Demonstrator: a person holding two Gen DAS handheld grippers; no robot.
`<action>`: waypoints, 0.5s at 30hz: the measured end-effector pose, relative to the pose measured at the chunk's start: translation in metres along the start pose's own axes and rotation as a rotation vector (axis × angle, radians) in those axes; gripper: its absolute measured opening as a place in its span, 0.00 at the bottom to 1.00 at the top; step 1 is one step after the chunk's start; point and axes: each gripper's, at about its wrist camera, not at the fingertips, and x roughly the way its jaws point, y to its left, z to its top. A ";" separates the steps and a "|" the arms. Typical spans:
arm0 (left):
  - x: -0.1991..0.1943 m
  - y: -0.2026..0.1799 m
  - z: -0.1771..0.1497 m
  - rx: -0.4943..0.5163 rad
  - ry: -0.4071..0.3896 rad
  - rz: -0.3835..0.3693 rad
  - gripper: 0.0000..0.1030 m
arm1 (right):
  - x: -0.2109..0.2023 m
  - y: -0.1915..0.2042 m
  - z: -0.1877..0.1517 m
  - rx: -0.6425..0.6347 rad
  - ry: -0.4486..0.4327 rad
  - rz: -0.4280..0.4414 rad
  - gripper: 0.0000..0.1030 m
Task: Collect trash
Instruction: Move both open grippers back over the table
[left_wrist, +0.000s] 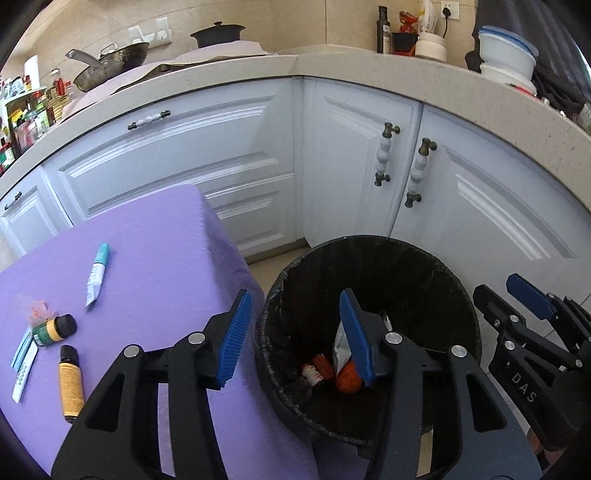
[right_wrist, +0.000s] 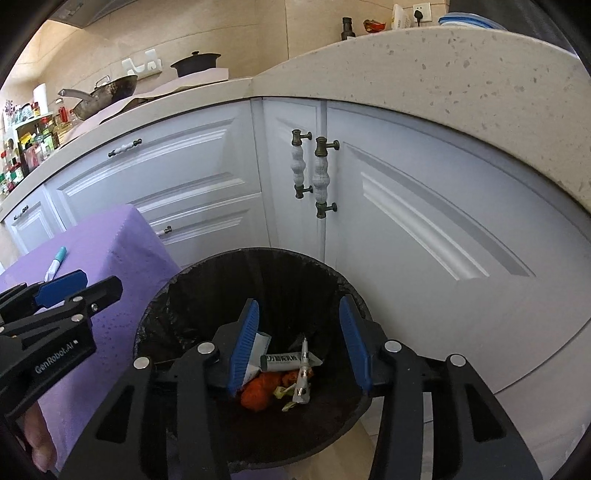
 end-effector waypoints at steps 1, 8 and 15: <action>-0.004 0.003 0.000 -0.003 -0.005 0.003 0.47 | -0.002 0.001 0.000 0.001 -0.002 0.000 0.44; -0.033 0.030 -0.005 -0.029 -0.034 0.027 0.47 | -0.019 0.020 0.004 -0.015 -0.024 0.039 0.44; -0.063 0.073 -0.022 -0.076 -0.045 0.088 0.47 | -0.035 0.053 0.004 -0.054 -0.042 0.092 0.49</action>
